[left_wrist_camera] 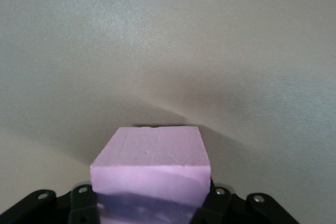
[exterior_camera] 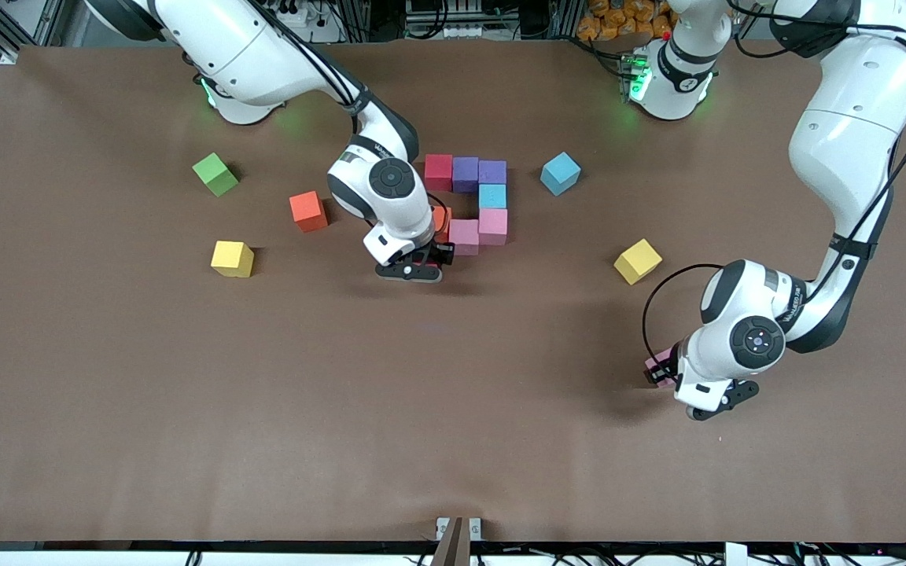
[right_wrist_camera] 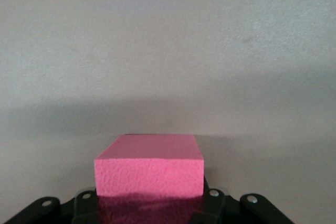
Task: Form number 2 with 11 blocks
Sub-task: 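Set the magenta cube below the orange cube while the left gripper lifts pink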
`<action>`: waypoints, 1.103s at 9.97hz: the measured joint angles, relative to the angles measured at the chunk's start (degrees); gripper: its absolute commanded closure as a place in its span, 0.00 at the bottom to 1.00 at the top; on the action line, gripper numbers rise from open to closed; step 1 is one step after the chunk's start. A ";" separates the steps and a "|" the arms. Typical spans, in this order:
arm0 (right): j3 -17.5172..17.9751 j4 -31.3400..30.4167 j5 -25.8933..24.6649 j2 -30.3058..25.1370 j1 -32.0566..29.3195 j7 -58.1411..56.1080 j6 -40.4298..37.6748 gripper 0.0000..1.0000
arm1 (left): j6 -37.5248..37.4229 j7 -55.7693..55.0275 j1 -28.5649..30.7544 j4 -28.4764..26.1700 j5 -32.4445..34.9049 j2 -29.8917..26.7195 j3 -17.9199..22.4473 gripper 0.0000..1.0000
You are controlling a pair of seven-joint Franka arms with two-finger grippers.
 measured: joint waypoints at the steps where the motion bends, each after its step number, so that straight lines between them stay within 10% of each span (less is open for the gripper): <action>1: 0.02 0.00 0.00 0.00 0.33 0.02 0.00 0.53 | -0.01 0.07 -0.10 0.04 0.00 -0.55 -0.56 0.79; 7: 0.03 0.00 -0.59 -0.01 0.84 0.05 -0.58 0.47 | -0.22 0.07 -0.10 0.13 0.00 -2.46 -5.54 0.77; 11: 0.02 -0.01 -0.89 -0.01 0.87 0.05 -0.85 0.24 | -0.59 0.05 -0.21 0.10 0.00 -2.46 -7.06 0.77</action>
